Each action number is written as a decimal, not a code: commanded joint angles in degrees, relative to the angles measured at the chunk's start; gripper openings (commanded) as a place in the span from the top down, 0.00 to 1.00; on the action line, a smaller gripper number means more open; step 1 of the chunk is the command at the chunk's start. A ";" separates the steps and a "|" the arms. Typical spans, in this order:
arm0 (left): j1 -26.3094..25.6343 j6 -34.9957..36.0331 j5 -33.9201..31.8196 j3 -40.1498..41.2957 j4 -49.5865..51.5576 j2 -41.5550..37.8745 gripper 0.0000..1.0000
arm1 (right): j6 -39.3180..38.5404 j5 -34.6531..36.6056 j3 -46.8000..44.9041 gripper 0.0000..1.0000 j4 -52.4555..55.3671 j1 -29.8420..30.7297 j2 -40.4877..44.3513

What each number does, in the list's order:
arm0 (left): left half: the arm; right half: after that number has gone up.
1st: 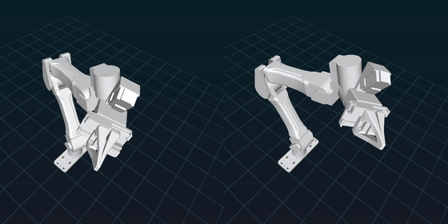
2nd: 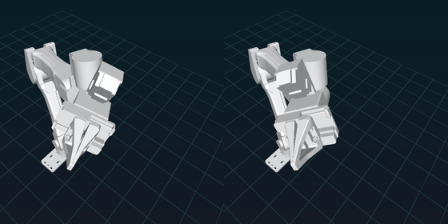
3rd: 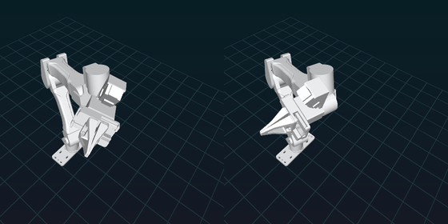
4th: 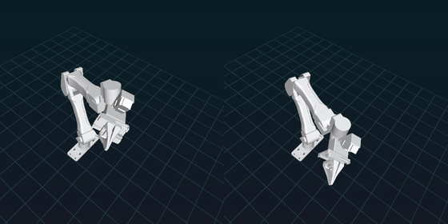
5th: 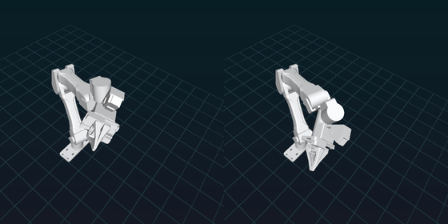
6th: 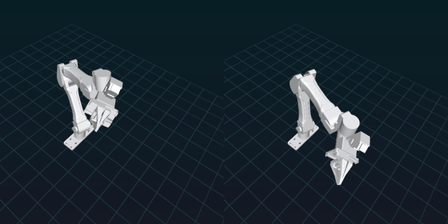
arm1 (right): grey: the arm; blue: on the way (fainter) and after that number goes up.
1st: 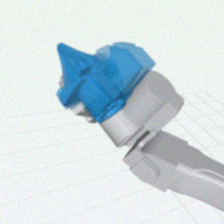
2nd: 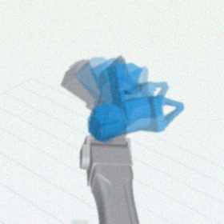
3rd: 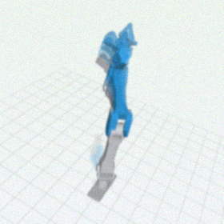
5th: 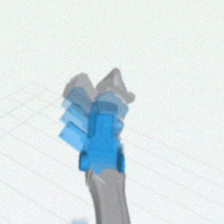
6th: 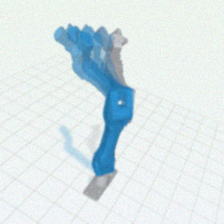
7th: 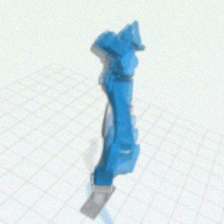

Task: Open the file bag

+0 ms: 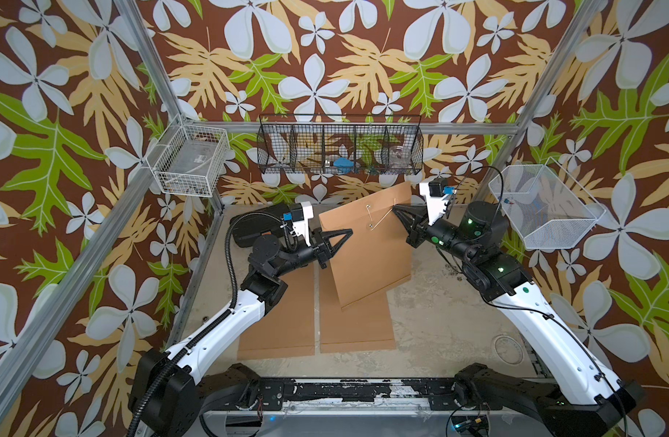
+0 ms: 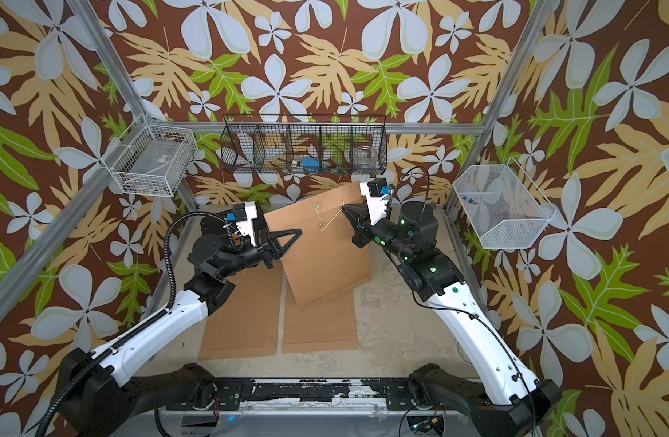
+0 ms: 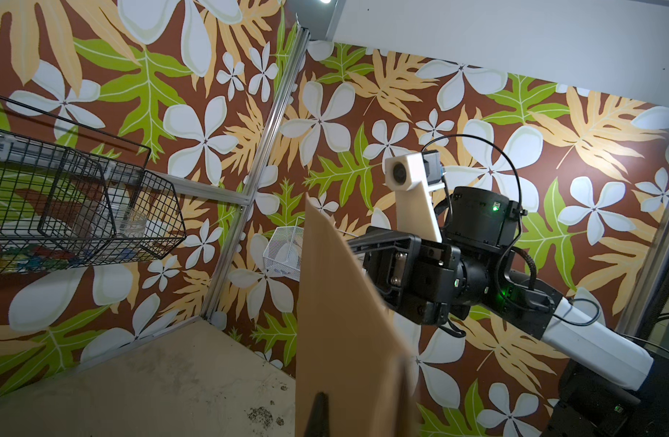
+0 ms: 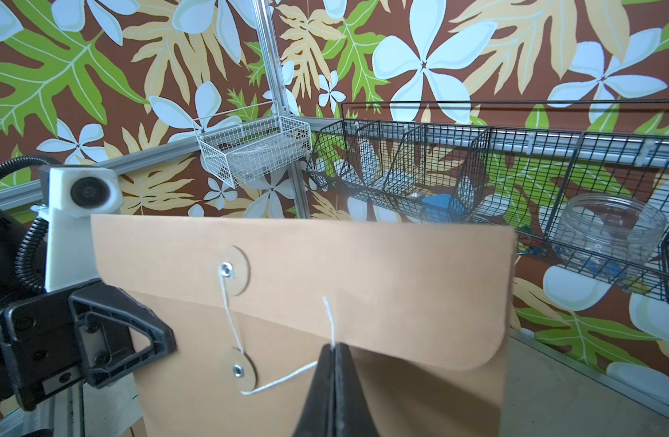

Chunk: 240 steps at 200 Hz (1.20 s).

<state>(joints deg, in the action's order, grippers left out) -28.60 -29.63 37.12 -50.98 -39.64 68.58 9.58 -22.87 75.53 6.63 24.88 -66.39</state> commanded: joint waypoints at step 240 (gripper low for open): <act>0.11 -1.11 0.76 0.98 -2.08 3.61 1.00 | 1.13 -12.46 10.71 1.00 -2.78 7.83 -8.39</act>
<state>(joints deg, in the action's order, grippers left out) -28.60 -30.30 37.58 -49.84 -39.31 71.88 10.44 -33.21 85.06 5.17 31.31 -74.04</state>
